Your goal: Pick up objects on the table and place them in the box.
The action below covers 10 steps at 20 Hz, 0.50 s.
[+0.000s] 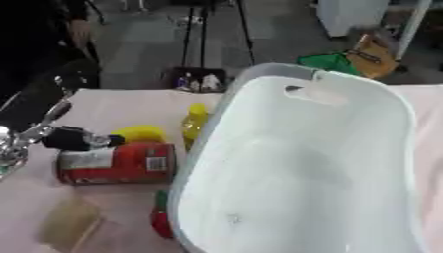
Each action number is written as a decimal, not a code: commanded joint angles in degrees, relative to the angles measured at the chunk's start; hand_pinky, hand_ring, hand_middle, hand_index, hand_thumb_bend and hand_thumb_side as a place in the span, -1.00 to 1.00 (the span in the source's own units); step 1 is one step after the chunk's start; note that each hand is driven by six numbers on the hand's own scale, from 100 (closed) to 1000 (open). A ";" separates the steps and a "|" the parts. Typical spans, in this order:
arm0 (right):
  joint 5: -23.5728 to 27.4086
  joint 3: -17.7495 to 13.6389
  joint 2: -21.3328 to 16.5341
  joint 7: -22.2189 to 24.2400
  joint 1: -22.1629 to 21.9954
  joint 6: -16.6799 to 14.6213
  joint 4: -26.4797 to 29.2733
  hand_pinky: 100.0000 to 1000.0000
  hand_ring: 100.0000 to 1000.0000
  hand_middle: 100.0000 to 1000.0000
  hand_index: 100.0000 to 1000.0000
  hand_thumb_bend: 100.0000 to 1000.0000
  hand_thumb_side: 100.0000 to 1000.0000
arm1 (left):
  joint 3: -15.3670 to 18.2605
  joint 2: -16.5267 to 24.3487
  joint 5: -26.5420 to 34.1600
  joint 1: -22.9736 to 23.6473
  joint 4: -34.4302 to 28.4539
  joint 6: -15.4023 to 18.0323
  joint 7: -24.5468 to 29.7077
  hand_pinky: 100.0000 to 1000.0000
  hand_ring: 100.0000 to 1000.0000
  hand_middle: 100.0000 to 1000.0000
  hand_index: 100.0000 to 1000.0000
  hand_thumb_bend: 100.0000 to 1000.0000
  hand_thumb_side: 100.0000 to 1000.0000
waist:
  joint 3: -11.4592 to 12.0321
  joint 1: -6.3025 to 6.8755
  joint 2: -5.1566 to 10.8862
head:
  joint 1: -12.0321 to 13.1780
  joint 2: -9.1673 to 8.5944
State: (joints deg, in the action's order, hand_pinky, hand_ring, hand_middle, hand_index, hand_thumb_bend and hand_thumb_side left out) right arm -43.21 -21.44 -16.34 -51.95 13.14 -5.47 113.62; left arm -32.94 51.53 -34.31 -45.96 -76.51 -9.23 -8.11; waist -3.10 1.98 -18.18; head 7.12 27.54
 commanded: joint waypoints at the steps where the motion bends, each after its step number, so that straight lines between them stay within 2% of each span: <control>1: 0.59 0.22 -0.70 -0.02 0.44 -0.23 0.97 0.35 -0.04 0.00 0.32 -1.00 0.34 | -3.78 1.70 2.65 -1.86 3.88 -1.83 2.69 1.00 1.00 1.00 1.00 0.81 0.18 | -0.29 0.03 1.41 | 0.76 -0.83; 6: 0.62 0.33 -0.56 -0.02 0.17 -0.15 0.97 0.35 -0.04 0.00 0.31 -1.00 0.34 | -9.53 -1.71 6.32 -6.32 10.77 -4.61 6.93 1.00 1.00 1.00 1.00 0.83 0.17 | -0.28 0.01 1.58 | 0.56 -0.71; 8: 0.66 0.42 -0.50 -0.02 0.11 -0.16 0.97 0.35 -0.04 0.00 0.31 -1.00 0.34 | -10.12 -3.00 6.10 -7.81 13.54 -4.82 8.63 1.00 1.00 1.00 1.00 0.82 0.18 | -0.23 -0.01 1.60 | 0.51 -0.61; 10: 0.70 0.49 -0.45 -0.02 0.06 -0.17 0.97 0.35 -0.04 0.00 0.31 -1.00 0.34 | -9.84 -4.18 4.79 -9.05 16.34 -3.60 10.36 1.00 1.00 1.00 1.00 0.82 0.19 | -0.12 -0.05 1.62 | 0.43 -0.56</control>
State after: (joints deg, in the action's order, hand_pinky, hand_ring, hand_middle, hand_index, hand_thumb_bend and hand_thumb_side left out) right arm -42.95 -20.96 -16.25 -51.95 13.05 -5.50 113.62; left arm -43.02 46.65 -29.10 -53.77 -61.57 -13.06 1.22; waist -3.29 2.02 -17.71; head 7.57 27.17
